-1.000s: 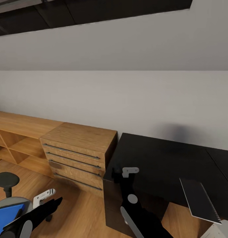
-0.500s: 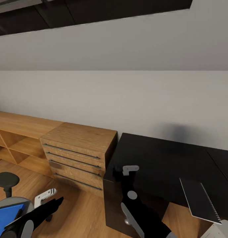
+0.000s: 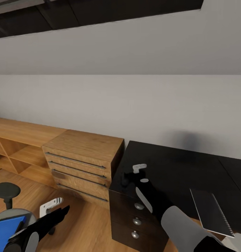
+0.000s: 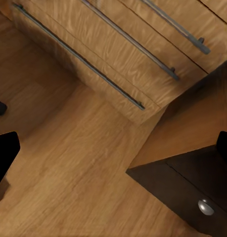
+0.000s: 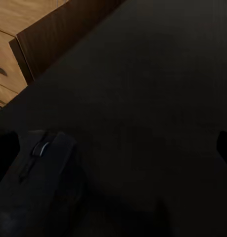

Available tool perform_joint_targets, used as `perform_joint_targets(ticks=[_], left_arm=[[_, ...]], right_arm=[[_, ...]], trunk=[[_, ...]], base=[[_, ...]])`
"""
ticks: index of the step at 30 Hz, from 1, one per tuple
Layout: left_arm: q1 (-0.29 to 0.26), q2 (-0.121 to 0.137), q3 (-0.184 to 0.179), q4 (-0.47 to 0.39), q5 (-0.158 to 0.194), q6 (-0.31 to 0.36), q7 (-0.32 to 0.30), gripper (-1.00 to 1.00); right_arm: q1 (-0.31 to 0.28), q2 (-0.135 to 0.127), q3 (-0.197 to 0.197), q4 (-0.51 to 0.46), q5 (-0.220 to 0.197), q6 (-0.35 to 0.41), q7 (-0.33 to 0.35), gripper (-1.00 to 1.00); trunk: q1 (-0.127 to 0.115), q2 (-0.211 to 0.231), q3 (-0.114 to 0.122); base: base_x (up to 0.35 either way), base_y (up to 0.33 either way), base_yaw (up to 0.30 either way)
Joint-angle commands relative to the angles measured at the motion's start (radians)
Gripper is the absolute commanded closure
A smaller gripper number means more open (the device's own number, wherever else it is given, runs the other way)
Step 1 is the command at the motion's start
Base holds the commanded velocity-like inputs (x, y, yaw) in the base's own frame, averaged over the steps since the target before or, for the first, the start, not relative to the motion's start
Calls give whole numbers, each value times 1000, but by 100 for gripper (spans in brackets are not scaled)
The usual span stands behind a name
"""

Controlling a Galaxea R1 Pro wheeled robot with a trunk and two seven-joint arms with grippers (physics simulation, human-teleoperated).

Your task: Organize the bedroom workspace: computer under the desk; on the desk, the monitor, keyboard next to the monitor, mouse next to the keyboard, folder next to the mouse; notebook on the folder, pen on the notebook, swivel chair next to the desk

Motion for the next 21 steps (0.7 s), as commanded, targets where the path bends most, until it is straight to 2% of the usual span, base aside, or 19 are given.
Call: perform_joint_targets(ticks=[1, 3, 4, 7, 21], left_arm=[[-1, -1, -4, -1, 8, -7, 4, -100], [-1, -1, -14, 0, 8, -32, 4, -100], [-1, -1, -28, 1, 7, -66, 4, -100], [-1, 0, -38, 1, 5, -89, 4, -100], [-1, 2, -44, 2, 5, -106, 2, -100]], right_arm=[[-2, 1, 3, 11, -8, 9, 0, -100], [-2, 5, -1, 26, -9, 17, 12, -100], [-3, 9, -2, 39, -9, 25, 21, -100], [-3, 12, -4, 50, -10, 31, 27, -100], [-4, 32, -3, 62, -10, 35, 32, -100]], trunk=[[0, -1, -1], [0, -1, -1], [0, -1, -1], [0, -1, -1], [0, -1, -1]], base=[[68, 6, 0], [125, 25, 0], [204, 59, 0], [142, 42, 0], [18, 5, 0]])
